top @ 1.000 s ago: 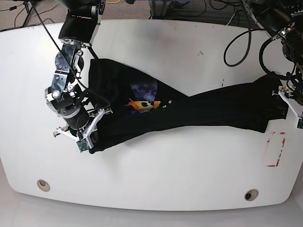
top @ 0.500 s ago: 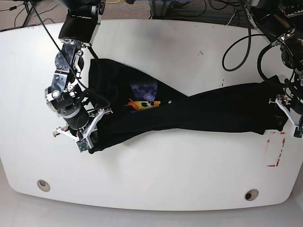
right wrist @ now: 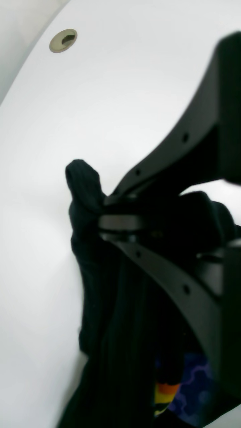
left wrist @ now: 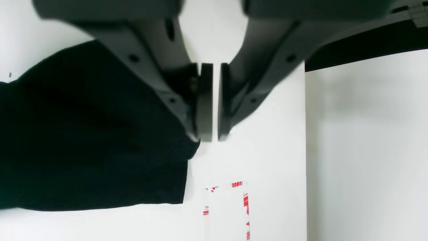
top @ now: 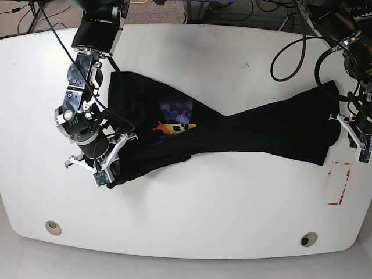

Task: Layout the t-shirt on the table in an organized manner, then fold the t-shirt properly
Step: 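Hold the t-shirt with the right gripper, regrasp with the left, then move the left gripper along the t-shirt hem and grasp it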

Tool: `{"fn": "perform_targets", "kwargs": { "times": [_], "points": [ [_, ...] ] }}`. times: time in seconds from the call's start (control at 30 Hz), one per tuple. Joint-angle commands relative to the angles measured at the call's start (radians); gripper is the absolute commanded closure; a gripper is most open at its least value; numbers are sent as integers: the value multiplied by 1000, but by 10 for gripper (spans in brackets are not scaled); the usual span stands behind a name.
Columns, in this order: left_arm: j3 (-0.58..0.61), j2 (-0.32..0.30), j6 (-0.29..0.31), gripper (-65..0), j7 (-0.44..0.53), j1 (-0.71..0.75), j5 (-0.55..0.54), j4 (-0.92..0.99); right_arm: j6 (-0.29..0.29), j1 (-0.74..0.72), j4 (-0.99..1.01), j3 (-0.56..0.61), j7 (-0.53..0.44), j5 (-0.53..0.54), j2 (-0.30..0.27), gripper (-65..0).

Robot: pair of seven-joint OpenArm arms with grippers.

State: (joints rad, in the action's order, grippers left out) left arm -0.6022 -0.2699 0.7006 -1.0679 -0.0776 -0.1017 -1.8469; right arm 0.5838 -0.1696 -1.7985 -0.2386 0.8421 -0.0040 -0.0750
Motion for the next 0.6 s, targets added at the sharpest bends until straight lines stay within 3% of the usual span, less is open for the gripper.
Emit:
{"fn": "perform_targets", "kwargs": {
  "times": [0.0, 0.27, 0.57],
  "points": [
    [-5, -16, -2, 0, 19, -12, -5, -13, -6, -25, -19, -3, -27, 2, -3, -2],
    [-5, -16, -2, -6, 21, -18, -5, 14, -6, -23, -19, -2, -27, 2, -3, -2],
    [-5, -16, -2, -285, 24, -97, -7, 200, -6, -23, -19, 0, -27, 2, -3, -2]
  ]
}}
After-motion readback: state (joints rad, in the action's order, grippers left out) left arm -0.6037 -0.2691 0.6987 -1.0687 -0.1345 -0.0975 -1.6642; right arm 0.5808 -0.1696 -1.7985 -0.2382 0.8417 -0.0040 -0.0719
